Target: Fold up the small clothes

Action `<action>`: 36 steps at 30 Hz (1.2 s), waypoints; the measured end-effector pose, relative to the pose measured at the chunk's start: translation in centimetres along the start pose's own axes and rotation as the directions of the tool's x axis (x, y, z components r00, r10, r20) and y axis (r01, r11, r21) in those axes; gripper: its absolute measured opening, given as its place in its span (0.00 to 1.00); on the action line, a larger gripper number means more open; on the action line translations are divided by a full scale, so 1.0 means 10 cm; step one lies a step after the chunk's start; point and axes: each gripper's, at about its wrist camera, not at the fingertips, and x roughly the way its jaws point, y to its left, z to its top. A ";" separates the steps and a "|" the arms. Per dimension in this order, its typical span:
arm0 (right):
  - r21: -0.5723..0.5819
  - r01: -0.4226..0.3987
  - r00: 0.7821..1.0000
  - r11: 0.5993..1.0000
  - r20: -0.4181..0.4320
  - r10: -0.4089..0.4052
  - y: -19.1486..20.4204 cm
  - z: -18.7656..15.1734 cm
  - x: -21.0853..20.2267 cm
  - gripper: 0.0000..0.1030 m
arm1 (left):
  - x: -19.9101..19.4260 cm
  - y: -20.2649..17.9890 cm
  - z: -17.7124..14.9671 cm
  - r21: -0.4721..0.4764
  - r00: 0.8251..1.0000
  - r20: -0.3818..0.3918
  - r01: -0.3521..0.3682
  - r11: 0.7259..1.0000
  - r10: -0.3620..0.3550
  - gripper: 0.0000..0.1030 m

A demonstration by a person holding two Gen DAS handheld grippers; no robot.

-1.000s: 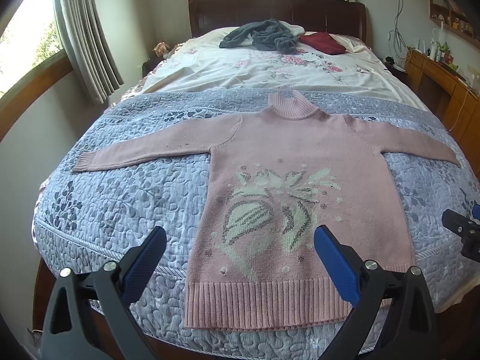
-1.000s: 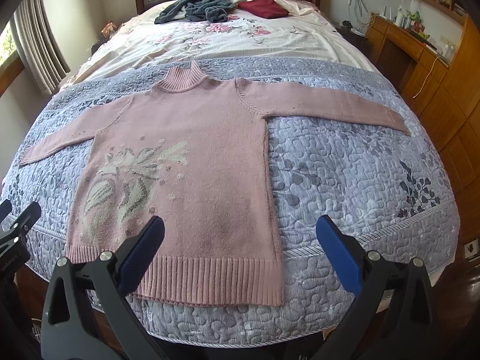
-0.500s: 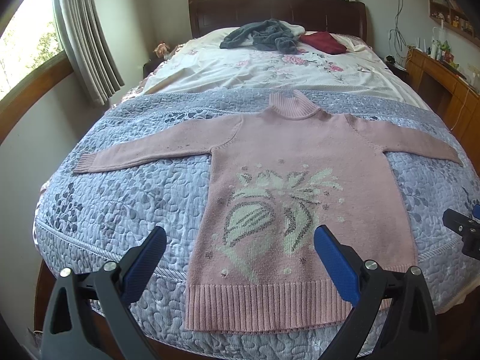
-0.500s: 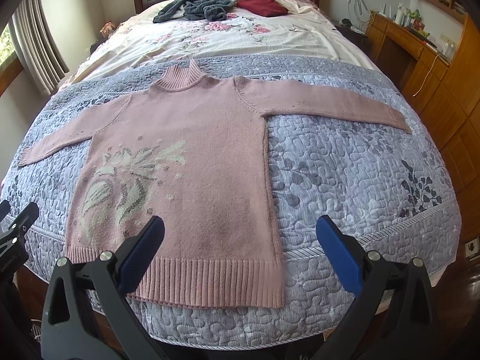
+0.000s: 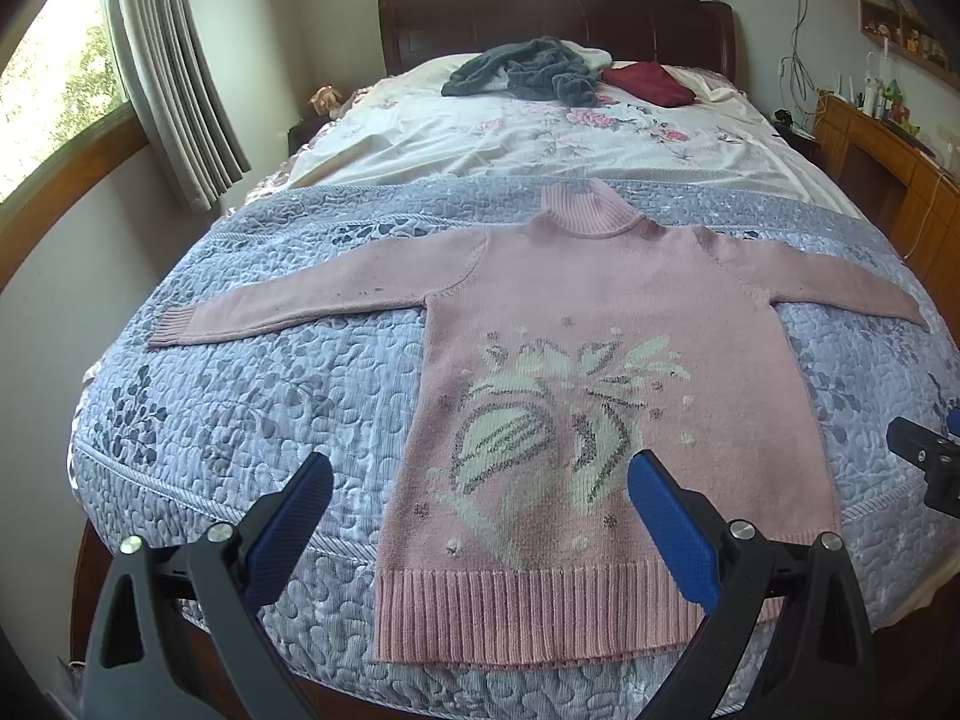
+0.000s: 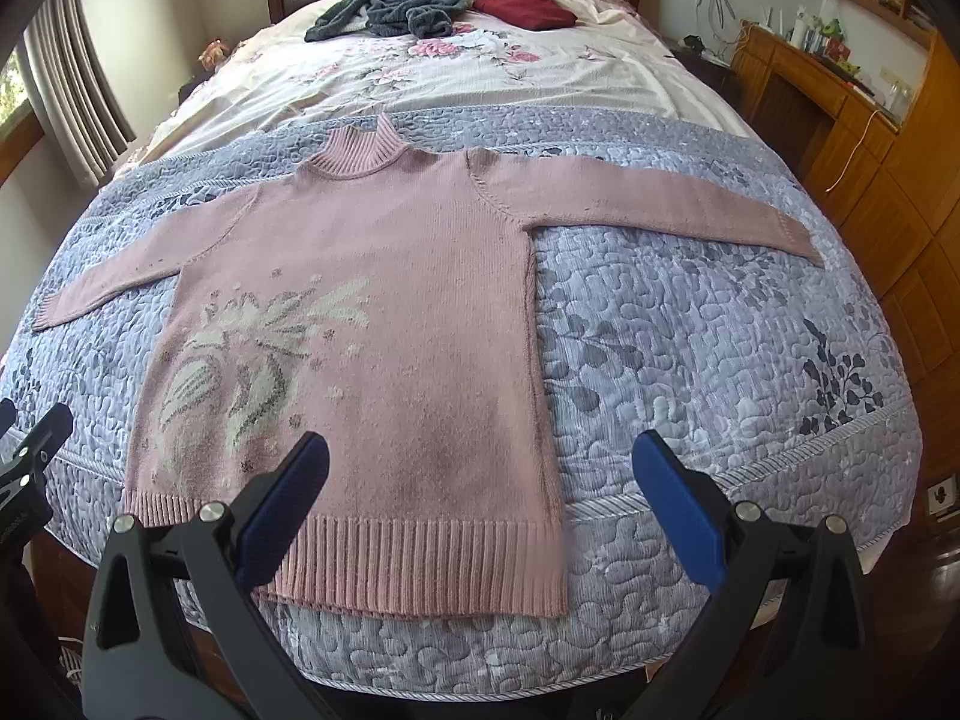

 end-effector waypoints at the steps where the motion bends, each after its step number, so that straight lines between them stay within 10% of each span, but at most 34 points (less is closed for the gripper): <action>1: 0.000 0.001 1.000 1.000 0.000 -0.001 0.00 0.00 0.00 0.97 | 0.00 0.00 0.00 0.001 1.000 0.000 -0.001 1.000 0.001 0.96; 36: -0.006 0.002 1.000 1.000 0.011 -0.002 0.01 0.02 -0.05 0.97 | -0.03 0.02 0.00 0.000 1.000 0.008 -0.009 1.000 0.009 0.96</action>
